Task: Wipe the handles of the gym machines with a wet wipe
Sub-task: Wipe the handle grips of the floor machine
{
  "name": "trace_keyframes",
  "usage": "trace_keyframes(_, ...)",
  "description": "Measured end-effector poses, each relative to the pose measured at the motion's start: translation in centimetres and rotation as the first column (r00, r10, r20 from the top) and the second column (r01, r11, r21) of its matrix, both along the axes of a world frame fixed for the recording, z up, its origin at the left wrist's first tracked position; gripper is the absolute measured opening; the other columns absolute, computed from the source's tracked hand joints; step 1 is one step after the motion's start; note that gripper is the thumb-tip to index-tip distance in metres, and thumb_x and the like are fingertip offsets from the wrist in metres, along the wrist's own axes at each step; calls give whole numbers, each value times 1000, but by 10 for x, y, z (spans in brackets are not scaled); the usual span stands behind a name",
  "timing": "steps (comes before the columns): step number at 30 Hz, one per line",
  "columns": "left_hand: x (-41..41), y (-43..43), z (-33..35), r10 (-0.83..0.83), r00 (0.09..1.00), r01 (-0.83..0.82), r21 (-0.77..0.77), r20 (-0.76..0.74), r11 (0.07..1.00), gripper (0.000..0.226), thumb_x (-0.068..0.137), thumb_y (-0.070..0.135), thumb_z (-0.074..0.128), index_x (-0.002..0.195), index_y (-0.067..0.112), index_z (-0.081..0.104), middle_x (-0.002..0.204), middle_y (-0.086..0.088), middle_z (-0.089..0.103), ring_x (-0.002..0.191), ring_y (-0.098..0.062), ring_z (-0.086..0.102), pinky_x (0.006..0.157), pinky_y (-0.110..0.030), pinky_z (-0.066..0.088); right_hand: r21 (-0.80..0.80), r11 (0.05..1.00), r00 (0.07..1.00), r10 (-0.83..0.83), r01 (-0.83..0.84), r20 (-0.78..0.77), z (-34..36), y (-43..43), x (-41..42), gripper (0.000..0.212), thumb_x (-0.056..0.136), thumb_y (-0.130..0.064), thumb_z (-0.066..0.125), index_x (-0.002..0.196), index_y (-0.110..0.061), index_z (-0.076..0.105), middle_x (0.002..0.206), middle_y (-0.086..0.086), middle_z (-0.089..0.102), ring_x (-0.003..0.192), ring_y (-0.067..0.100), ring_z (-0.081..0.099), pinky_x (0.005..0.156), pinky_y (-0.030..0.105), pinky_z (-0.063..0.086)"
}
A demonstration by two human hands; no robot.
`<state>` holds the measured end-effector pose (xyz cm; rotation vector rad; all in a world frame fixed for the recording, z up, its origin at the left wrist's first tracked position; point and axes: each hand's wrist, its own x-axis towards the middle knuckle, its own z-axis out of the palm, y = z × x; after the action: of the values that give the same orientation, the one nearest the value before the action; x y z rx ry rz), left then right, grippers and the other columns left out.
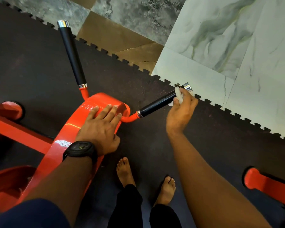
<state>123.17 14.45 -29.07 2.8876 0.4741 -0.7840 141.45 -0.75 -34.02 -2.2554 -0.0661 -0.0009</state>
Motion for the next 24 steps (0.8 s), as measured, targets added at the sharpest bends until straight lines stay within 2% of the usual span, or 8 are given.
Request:
trace_keyframes(4,1,0,0,-1,1000,1,-5,-11,1000,84,74,46,40,153,19,39,164,-8,26,153,-23,17,121,-49,10,176,919,906,-288,352,-312,-1,24,-16,21,94,-9,66,110,-19,59,108,0,61,94,12,61,83,26,54)
trace_keyframes(7,1,0,1,4,1000,-4,-3,-13,1000,84,75,47,38,154,20,35,165,-6,22,154,-22,14,122,-48,7,288,835,850,-340,470,-402,-2,19,-3,21,93,-10,67,110,-20,60,102,-3,64,90,10,64,77,22,56)
trace_keyframes(9,1,0,1,2,1000,-2,2,-11,1000,83,75,47,39,153,20,38,164,-6,25,153,-22,16,121,-48,9,313,815,842,-342,487,-418,-4,17,-2,22,95,-11,66,116,-16,62,105,-1,67,92,10,65,73,17,54)
trace_keyframes(12,1,0,0,-7,1000,7,9,-16,1000,83,75,48,39,153,20,38,164,-6,25,153,-22,16,121,-48,9,208,909,829,-210,361,-519,-11,18,-31,20,99,-12,60,118,-14,66,105,0,68,96,14,65,77,19,50)
trace_keyframes(14,1,0,1,-1,1000,1,6,-20,1000,83,75,48,38,154,20,37,165,-6,23,154,-22,15,121,-48,8,245,883,787,-195,401,-586,-11,18,-35,17,100,-10,58,110,-18,69,101,-2,69,95,12,66,83,23,51)
trace_keyframes(17,2,-1,2,-7,999,7,7,-32,1000,84,76,49,37,155,21,34,165,-6,21,154,-22,14,121,-48,8,327,783,734,-228,529,-640,-13,23,-19,22,101,-5,52,111,-16,68,97,-2,68,91,8,65,73,13,47)
trace_keyframes(21,2,0,3,-8,1000,9,15,-23,1000,83,74,48,39,152,19,39,164,-8,25,153,-23,17,121,-49,10,224,856,632,-145,466,-761,-17,35,-50,29,99,-2,53,127,-5,61,111,9,68,95,14,63,72,14,47)
trace_keyframes(24,2,-1,4,-9,999,9,8,-37,1000,83,76,48,39,154,19,37,165,-7,23,153,-23,15,121,-49,9,225,817,592,-167,530,-788,-24,38,-49,28,97,1,55,124,-2,64,96,2,67,85,12,63,70,18,48)
